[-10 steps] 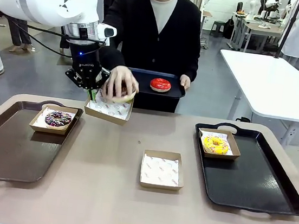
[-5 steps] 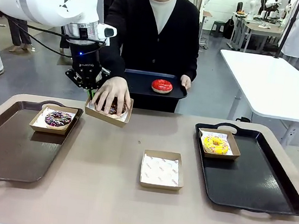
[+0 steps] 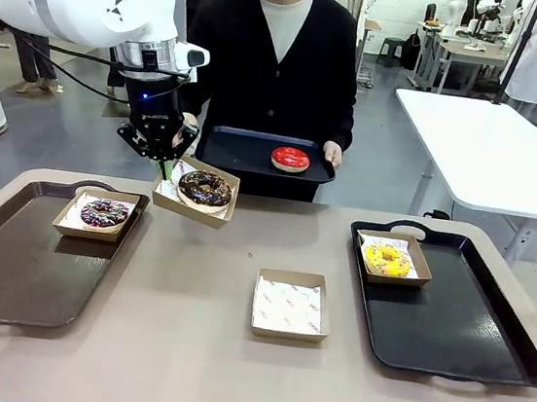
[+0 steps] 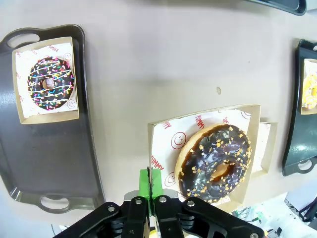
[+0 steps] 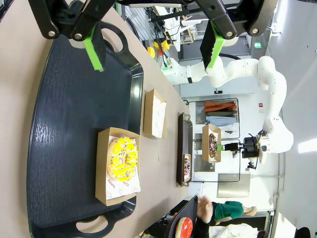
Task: Individually package the donuts and arrange them on the tray.
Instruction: Place the picked Paper togo box on the Handle tray while simultaneously picking up another Paper togo box from the table with the other hand.
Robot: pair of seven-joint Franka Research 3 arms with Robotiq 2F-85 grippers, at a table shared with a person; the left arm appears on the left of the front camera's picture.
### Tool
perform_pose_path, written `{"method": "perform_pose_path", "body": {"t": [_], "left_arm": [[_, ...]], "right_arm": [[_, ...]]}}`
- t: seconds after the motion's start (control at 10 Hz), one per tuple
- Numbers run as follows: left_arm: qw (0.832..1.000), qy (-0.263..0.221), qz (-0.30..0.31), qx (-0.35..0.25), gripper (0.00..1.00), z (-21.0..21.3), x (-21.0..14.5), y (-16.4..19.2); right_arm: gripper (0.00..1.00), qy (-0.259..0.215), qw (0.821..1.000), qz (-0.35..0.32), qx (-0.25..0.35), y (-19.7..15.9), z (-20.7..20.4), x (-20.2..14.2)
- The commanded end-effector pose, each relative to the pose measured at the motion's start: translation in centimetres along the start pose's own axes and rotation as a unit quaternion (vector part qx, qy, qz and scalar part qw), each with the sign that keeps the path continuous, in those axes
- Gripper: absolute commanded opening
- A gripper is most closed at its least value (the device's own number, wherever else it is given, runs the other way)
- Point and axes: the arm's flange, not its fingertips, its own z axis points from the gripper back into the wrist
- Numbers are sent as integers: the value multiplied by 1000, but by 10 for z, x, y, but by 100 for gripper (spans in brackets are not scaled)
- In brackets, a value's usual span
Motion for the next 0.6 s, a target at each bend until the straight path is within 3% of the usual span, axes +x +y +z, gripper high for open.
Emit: {"method": "perform_pose_path", "body": {"t": [0.0,0.5], "left_arm": [[1000,1,4,-5,0,2,-4,1],[1000,1,4,-5,0,2,-4,1]], "right_arm": [[100,3,1000,-3,0,-2,-2,-2],[100,3,1000,-3,0,-2,-2,-2]]}}
